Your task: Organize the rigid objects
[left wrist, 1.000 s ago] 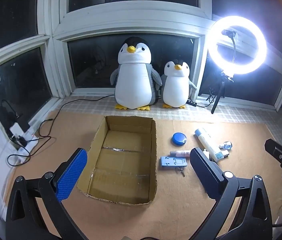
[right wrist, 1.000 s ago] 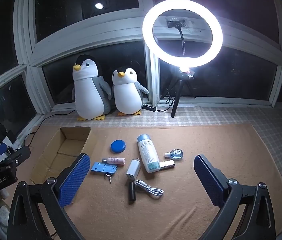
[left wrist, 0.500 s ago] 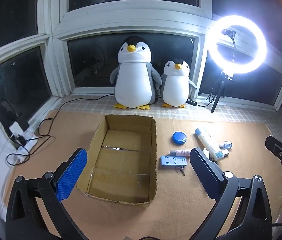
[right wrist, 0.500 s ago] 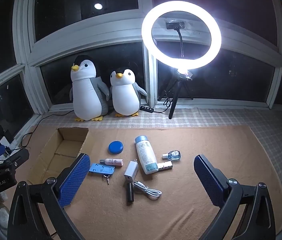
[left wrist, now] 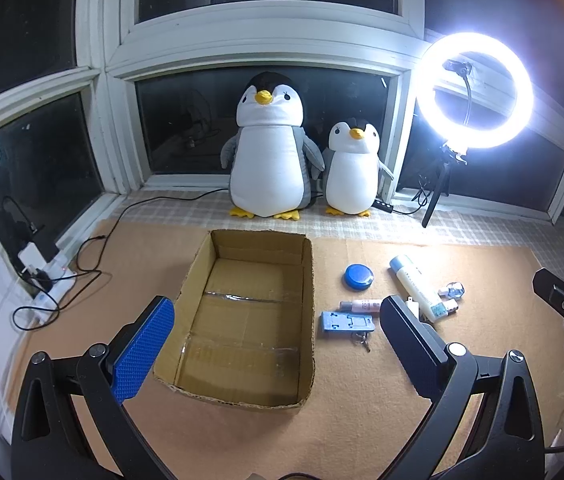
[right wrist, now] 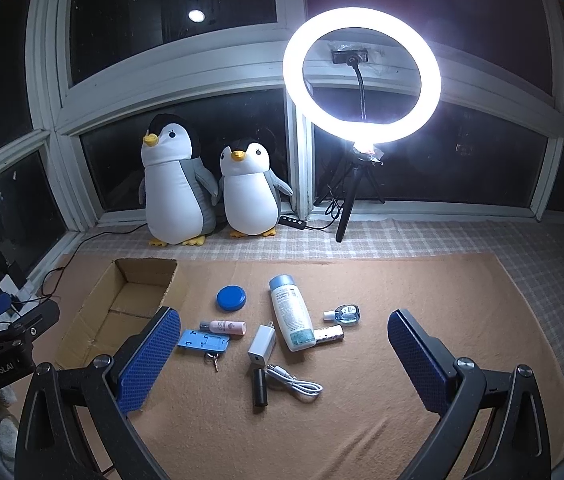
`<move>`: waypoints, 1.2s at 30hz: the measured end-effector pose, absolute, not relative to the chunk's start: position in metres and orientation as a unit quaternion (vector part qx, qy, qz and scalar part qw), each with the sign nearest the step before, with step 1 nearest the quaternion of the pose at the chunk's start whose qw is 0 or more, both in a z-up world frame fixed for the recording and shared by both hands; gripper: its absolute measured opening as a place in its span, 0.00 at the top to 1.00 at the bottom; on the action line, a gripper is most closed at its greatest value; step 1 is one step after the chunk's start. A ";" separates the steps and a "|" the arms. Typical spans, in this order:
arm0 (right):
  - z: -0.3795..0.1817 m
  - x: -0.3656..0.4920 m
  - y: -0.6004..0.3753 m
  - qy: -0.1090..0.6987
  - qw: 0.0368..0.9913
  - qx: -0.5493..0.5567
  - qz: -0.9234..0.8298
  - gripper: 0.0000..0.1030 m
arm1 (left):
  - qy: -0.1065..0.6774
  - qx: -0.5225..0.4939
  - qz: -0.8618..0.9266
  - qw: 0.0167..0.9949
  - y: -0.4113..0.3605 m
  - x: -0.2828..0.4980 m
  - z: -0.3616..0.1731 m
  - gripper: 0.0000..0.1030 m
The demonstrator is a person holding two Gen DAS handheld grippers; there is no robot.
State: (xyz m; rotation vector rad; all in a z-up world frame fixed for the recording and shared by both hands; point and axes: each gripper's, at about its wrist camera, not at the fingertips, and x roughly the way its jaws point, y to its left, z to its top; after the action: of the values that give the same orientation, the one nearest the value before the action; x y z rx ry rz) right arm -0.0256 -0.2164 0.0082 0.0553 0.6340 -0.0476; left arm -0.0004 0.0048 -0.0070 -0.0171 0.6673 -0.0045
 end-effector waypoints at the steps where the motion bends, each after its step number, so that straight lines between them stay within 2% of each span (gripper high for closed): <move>1: 0.008 -0.026 -0.216 0.311 0.950 0.027 -0.024 0.00 | 0.328 -0.008 -0.002 0.945 0.005 0.000 -0.007 0.01; 36: 0.007 -0.025 -0.218 0.311 0.950 0.017 -0.032 0.00 | 0.328 -0.008 -0.002 0.945 0.007 0.000 -0.006 0.01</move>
State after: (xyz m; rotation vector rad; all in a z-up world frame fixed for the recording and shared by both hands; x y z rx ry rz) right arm -0.0246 -0.2179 0.0066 0.0345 0.6332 -0.0648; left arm -0.0003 0.0068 -0.0061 -0.0165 0.6684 -0.0042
